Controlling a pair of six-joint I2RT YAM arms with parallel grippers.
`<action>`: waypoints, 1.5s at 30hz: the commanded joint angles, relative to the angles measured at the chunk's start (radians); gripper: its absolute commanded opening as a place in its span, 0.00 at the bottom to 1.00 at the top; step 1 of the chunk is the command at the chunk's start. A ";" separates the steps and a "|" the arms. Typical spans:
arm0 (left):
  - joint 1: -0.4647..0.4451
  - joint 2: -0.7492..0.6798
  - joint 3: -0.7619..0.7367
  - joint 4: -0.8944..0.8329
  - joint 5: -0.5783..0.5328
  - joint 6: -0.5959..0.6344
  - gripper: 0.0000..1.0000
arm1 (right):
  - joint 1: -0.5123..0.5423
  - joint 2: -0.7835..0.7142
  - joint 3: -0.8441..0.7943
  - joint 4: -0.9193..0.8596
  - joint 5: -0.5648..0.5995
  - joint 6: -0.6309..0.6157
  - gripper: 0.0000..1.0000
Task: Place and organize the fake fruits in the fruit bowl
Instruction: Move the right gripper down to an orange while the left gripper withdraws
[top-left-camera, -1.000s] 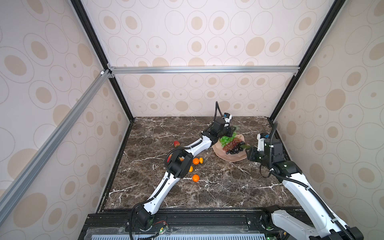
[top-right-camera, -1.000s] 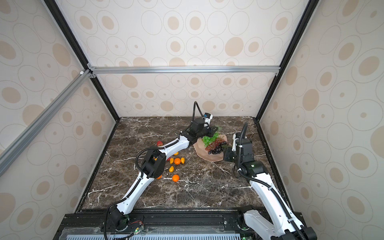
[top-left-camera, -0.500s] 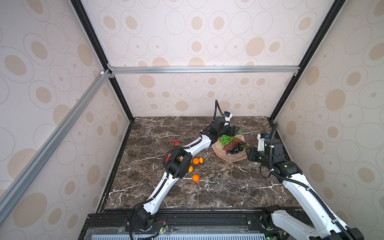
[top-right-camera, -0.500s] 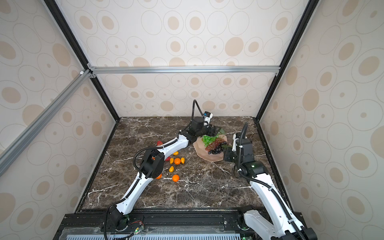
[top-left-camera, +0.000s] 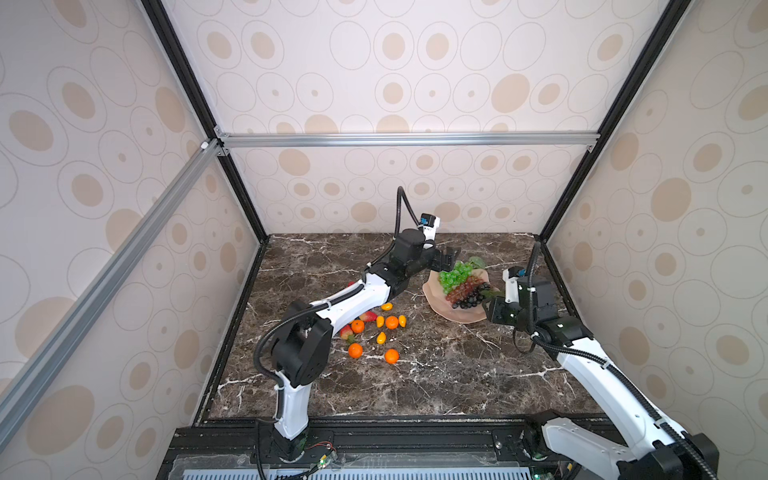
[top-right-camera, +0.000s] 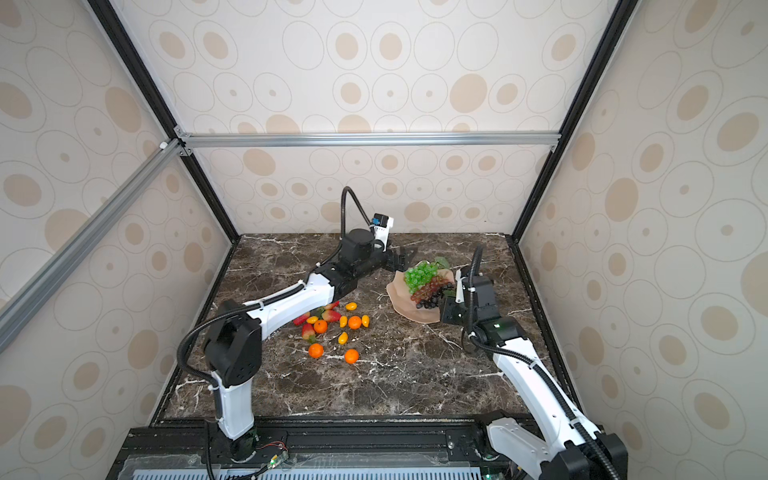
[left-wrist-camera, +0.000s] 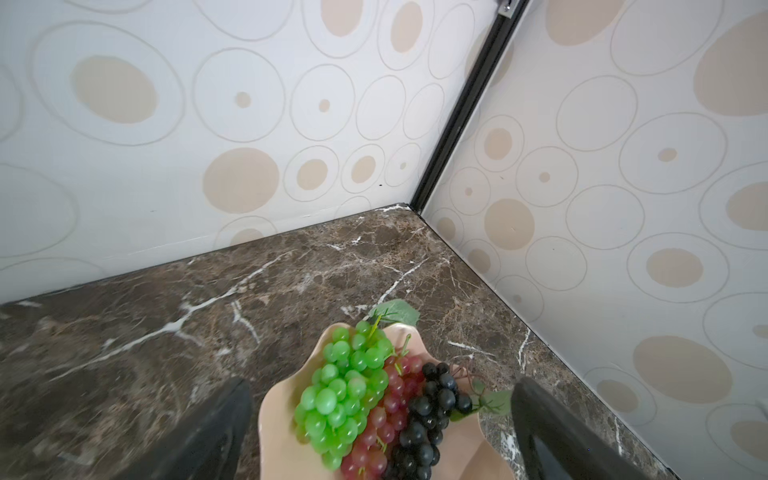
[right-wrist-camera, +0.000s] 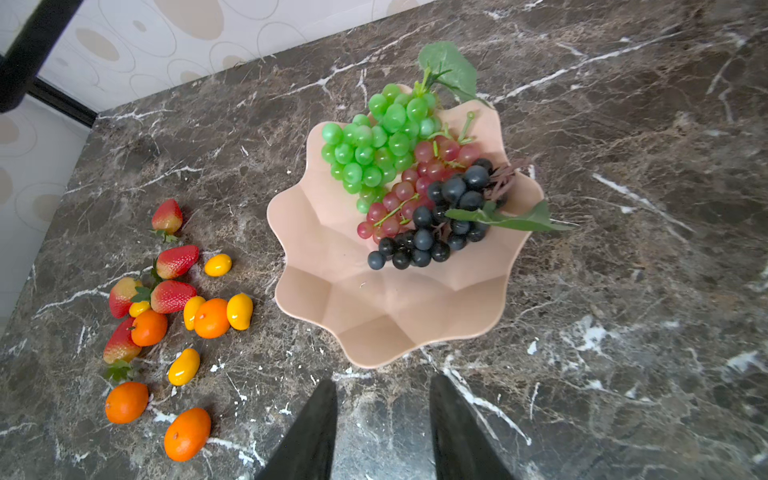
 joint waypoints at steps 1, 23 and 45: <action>0.015 -0.107 -0.152 0.015 -0.087 -0.023 0.98 | 0.059 0.049 0.042 0.046 0.000 0.008 0.40; 0.065 -0.765 -0.850 -0.203 -0.235 -0.274 0.98 | 0.438 0.450 0.213 0.133 0.046 0.053 0.40; 0.220 -1.142 -1.112 -0.436 -0.061 -0.462 0.98 | 0.650 0.747 0.422 -0.081 -0.137 -0.101 0.52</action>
